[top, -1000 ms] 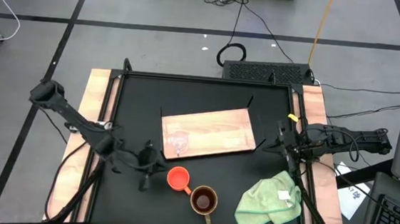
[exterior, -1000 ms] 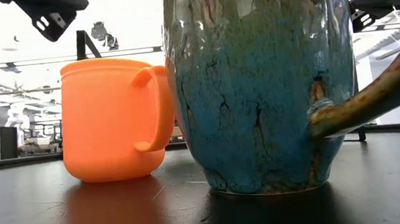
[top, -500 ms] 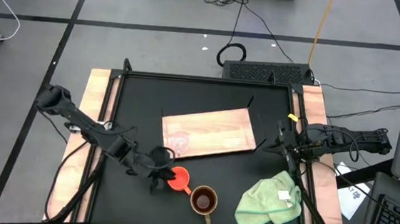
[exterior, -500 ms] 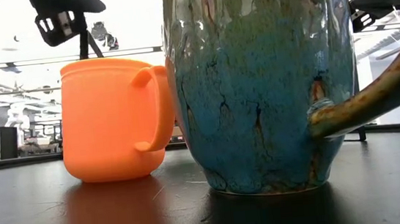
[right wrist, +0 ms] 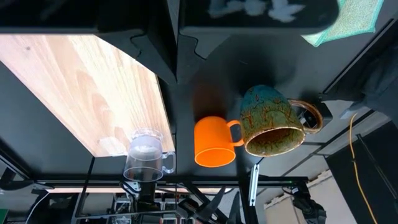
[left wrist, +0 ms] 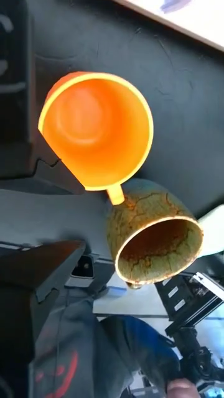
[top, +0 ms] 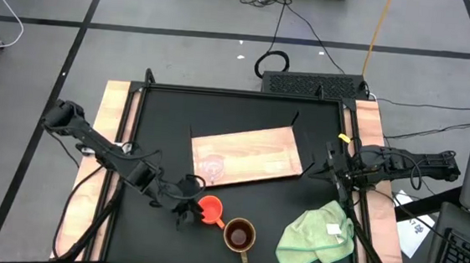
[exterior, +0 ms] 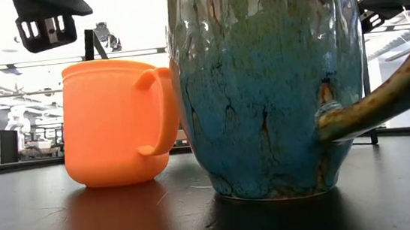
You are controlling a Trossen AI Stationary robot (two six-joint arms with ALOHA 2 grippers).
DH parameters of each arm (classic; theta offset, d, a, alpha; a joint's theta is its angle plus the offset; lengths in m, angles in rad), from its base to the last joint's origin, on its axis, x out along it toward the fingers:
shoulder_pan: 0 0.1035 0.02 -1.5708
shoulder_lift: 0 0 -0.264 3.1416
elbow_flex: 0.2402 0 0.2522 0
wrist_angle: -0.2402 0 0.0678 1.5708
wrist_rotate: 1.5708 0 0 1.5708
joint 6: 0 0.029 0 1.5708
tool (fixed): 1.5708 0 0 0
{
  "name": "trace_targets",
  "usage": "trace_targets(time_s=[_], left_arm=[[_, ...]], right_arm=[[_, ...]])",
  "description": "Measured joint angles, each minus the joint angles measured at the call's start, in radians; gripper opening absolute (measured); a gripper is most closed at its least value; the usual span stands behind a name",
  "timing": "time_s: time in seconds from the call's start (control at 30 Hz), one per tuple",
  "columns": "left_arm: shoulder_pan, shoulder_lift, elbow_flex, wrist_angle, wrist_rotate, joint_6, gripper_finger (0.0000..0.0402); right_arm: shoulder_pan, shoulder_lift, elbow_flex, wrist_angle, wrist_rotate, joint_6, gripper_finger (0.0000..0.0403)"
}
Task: Stack small to large cups/mugs on shelf
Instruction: Put the orange mug on the shelf
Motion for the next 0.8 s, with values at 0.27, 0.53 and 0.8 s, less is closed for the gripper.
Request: trace_targets(time_s=[0.27, 0.53, 0.8], left_arm=[[-0.029, 0.0, 0.0, -0.012, -0.057, 0.049, 0.0131], [-0.05, 0.01, 0.0, -0.092, -0.066, -0.091, 0.0131], [-0.023, 0.083, 0.011, -0.132, 0.004, -0.234, 0.0131]], right_arm=[[0.0, 0.0, 0.0, 0.0, 0.0, 0.0, 0.0], [0.0, 0.0, 0.0, 0.0, 0.0, 0.003, 0.0], [0.0, 0.0, 0.0, 0.0, 0.0, 0.0, 0.0]])
